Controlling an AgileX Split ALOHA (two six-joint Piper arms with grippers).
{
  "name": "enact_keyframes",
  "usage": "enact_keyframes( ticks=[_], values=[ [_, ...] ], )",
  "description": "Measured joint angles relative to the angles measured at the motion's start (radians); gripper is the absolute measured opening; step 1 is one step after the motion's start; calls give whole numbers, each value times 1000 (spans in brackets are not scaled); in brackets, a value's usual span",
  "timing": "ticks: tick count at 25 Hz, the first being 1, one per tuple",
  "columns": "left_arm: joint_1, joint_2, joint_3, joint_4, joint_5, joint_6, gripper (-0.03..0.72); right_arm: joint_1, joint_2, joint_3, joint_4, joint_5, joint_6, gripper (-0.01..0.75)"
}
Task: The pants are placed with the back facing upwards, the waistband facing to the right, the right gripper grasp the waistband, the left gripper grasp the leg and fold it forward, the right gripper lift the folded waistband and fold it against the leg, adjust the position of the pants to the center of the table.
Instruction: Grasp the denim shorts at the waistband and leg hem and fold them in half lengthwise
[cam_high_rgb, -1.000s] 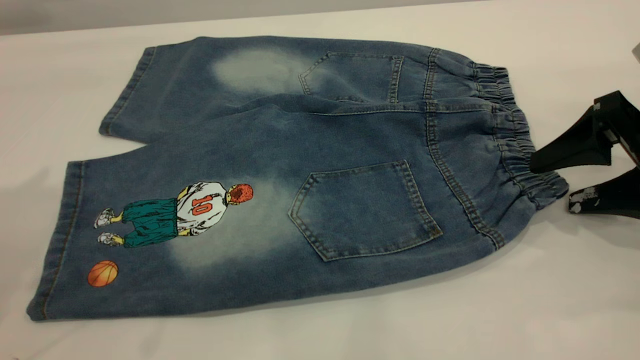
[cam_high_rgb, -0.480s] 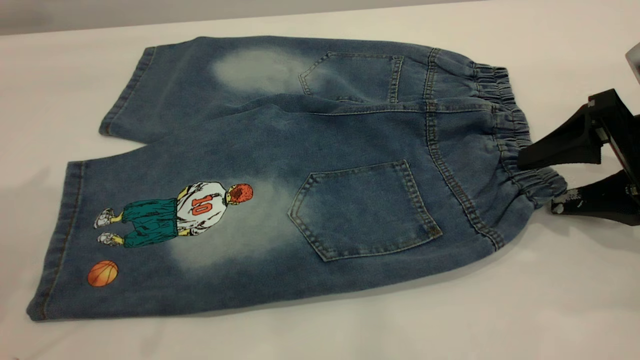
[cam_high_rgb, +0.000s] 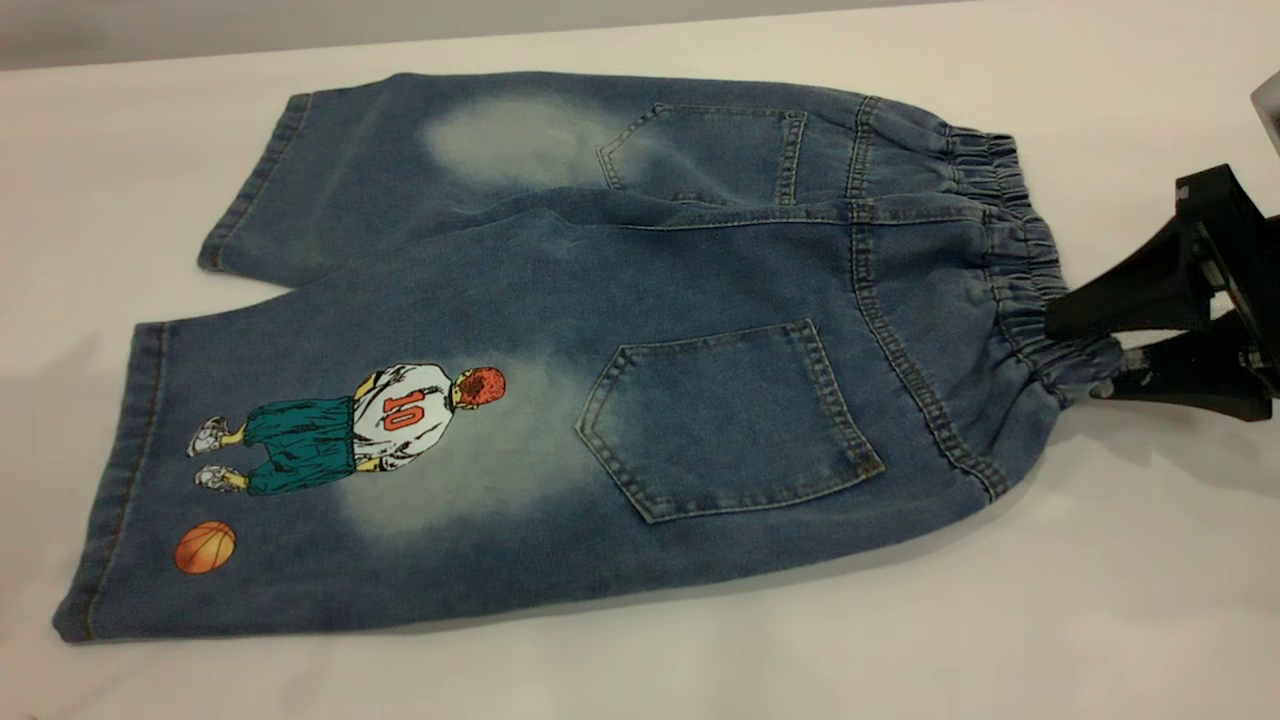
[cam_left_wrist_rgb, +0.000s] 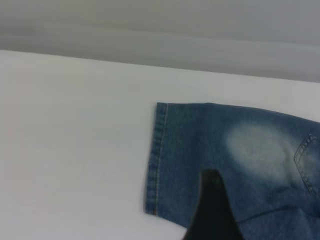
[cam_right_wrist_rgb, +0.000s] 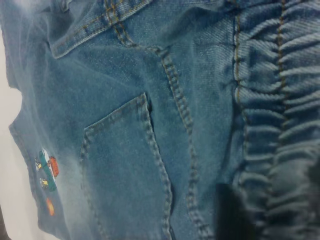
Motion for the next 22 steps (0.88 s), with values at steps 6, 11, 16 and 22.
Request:
enact_keyframes(
  ticks=[6, 11, 16, 22],
  values=[
    [0, 0, 0, 0, 0, 0, 462, 0, -1, 0, 0, 2, 0, 78],
    [0, 0, 0, -6, 16, 0, 462, 0, -2, 0, 0, 2, 0, 30],
    [0, 0, 0, -29, 79, 0, 462, 0, -3, 0, 0, 0, 0, 30],
    [-2, 57, 0, -26, 187, 0, 462, 0, -3, -62, -24, -2, 0, 30]
  ],
)
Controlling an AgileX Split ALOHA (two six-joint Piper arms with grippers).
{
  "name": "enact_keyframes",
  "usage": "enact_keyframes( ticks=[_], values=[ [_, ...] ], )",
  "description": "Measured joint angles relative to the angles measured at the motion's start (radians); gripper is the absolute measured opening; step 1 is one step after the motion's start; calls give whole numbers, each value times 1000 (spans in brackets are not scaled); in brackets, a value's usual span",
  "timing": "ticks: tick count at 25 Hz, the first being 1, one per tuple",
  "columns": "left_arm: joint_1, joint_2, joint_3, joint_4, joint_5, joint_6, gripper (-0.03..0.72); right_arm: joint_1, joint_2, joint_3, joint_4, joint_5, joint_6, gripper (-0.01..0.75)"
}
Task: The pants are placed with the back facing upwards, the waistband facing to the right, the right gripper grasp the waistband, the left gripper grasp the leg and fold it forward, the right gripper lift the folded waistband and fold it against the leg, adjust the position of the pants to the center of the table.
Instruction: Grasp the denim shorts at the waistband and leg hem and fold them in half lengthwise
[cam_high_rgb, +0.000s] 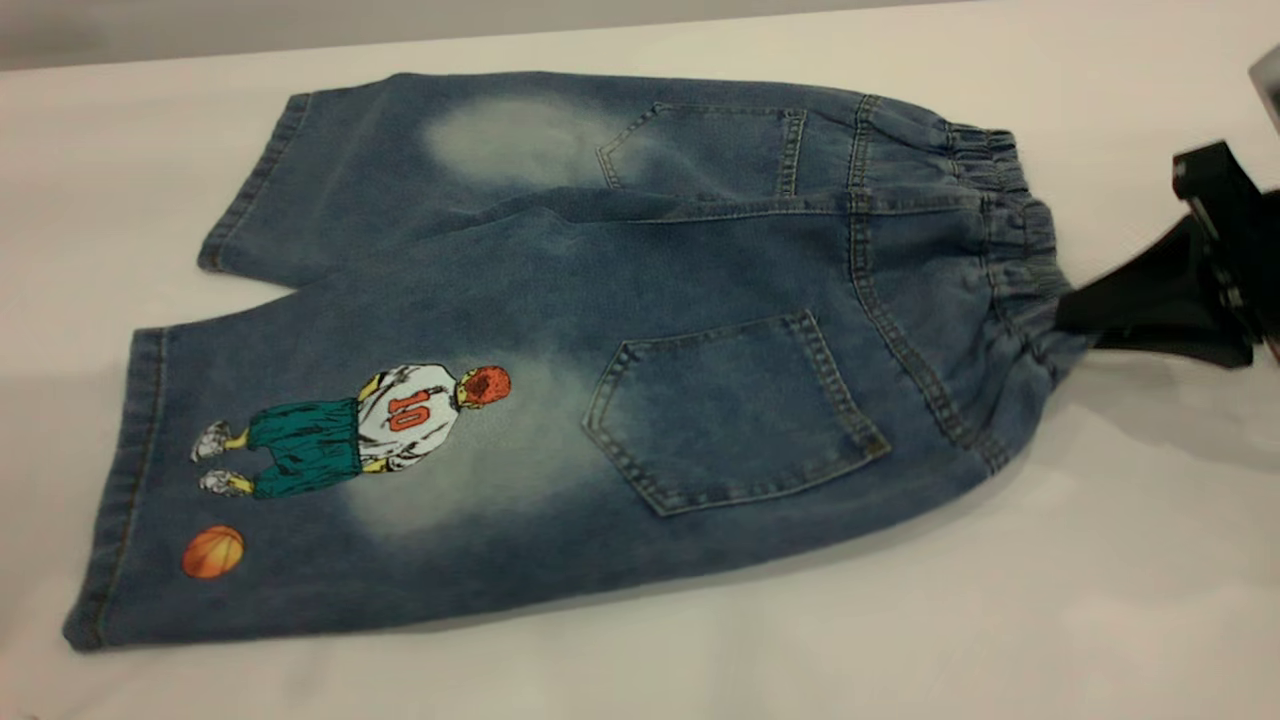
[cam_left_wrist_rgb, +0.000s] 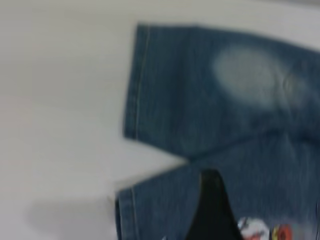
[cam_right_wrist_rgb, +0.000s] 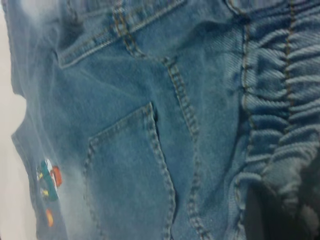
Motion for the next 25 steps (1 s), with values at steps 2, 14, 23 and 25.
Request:
enact_keyframes(
  ticks=[2, 14, 23, 25],
  values=[
    [-1, 37, 0, 1, 33, 0, 462, 0, 0, -30, -51, 1, 3, 30],
    [-171, 308, 0, 19, 169, 1, 462, 1, -96, -59, -173, -101, 109, 30],
    [-200, 462, 0, 100, 326, -3, 462, 1, -141, -59, -180, -130, 124, 30],
    [-199, 475, 1, 100, 348, -3, 462, 1, -141, -59, -178, -130, 123, 30]
  ],
)
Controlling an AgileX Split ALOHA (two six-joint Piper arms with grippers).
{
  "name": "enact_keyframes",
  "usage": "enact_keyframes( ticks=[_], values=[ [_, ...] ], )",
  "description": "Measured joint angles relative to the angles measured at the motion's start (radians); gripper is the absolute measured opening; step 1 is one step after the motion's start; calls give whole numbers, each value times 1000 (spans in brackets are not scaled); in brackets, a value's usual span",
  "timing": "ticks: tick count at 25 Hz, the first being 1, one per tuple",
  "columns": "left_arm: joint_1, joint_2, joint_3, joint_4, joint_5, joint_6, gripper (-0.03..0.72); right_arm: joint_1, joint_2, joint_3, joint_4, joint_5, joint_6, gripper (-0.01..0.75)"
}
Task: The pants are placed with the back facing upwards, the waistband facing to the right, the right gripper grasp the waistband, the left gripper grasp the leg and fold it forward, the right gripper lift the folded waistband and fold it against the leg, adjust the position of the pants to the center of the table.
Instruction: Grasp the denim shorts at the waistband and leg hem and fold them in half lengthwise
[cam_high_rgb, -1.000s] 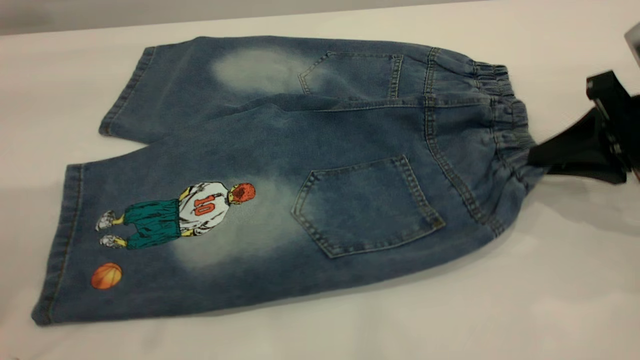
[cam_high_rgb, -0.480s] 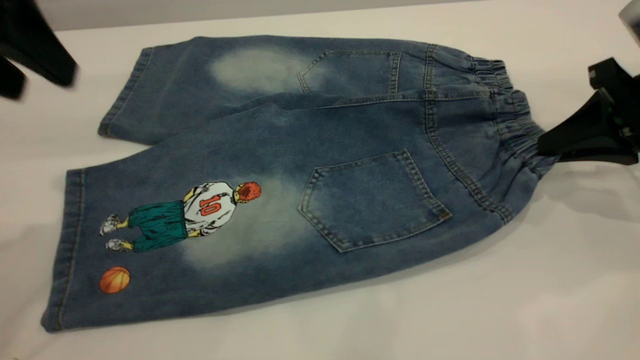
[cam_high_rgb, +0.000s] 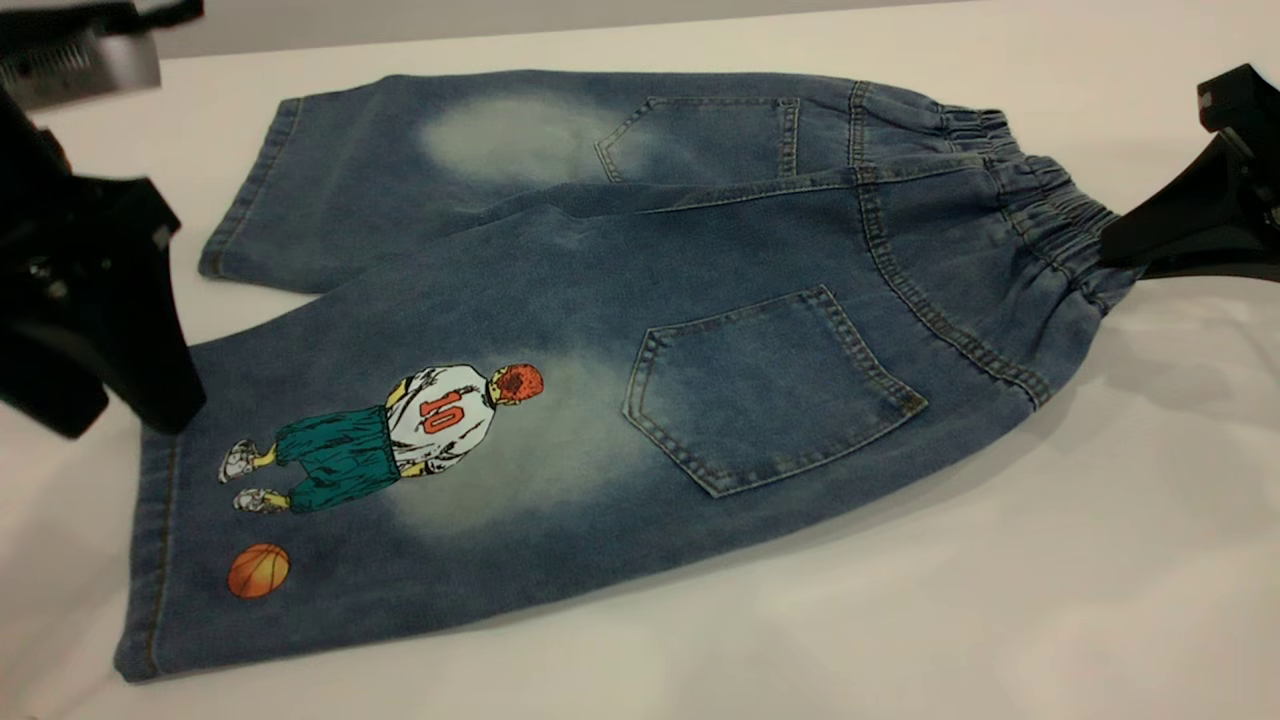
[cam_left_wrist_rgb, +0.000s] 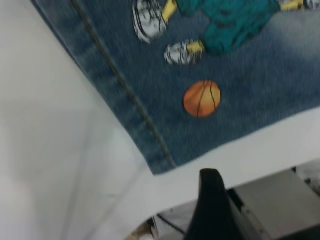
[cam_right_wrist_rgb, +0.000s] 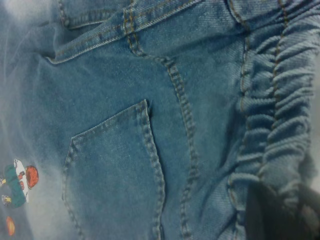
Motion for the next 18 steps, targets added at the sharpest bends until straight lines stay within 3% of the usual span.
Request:
enact_keyframes(
  ticks=[5, 12, 18],
  values=[
    [0, 29, 38, 22, 8, -4, 462, 0, 1, 0, 1, 1, 0, 30],
    [0, 58, 101, 65, -88, -4, 462, 0, 1, 0, 3, 3, -1, 30],
    [0, 106, 103, 67, -97, -9, 462, 0, 1, 0, 3, 3, -1, 30]
  ],
)
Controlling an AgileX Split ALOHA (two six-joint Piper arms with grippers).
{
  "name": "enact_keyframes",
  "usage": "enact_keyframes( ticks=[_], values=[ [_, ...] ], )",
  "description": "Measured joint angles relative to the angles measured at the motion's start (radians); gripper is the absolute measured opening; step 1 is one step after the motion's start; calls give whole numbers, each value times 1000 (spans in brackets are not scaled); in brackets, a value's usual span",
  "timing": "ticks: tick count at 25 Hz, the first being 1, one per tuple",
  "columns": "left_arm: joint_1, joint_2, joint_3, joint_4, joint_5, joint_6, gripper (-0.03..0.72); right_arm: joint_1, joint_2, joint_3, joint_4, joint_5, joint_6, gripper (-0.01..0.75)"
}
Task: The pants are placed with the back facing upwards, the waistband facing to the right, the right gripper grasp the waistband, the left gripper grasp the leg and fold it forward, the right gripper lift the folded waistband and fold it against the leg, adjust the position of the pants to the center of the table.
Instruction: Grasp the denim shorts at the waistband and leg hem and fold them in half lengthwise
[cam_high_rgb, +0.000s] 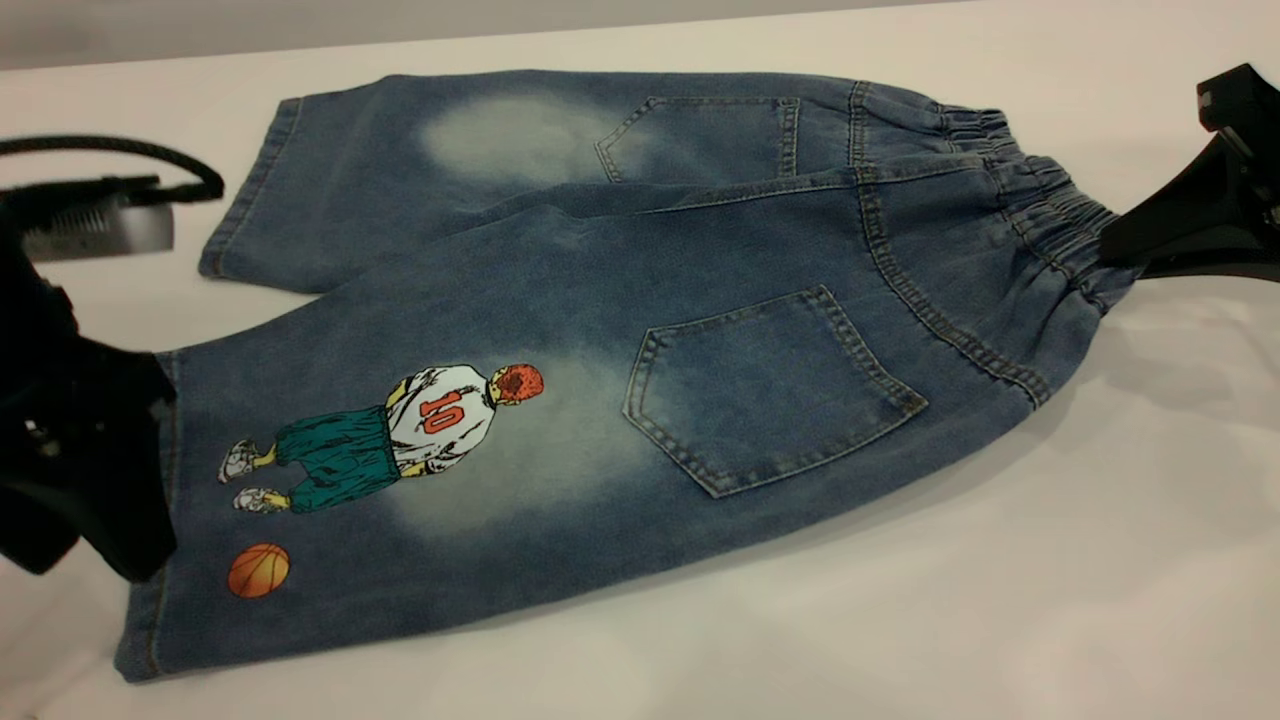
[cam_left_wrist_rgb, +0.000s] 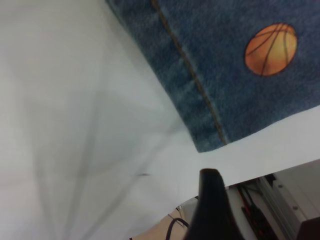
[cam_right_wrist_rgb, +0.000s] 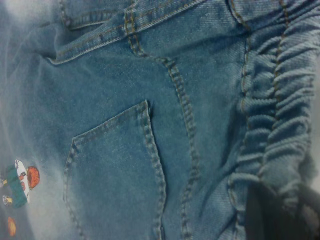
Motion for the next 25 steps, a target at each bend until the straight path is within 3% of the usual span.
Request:
enact_keyframes(
  ticks=[25],
  values=[
    [0, 204, 2, -39, -138, -49, 462, 0, 0, 0, -1, 0, -5, 30]
  ],
)
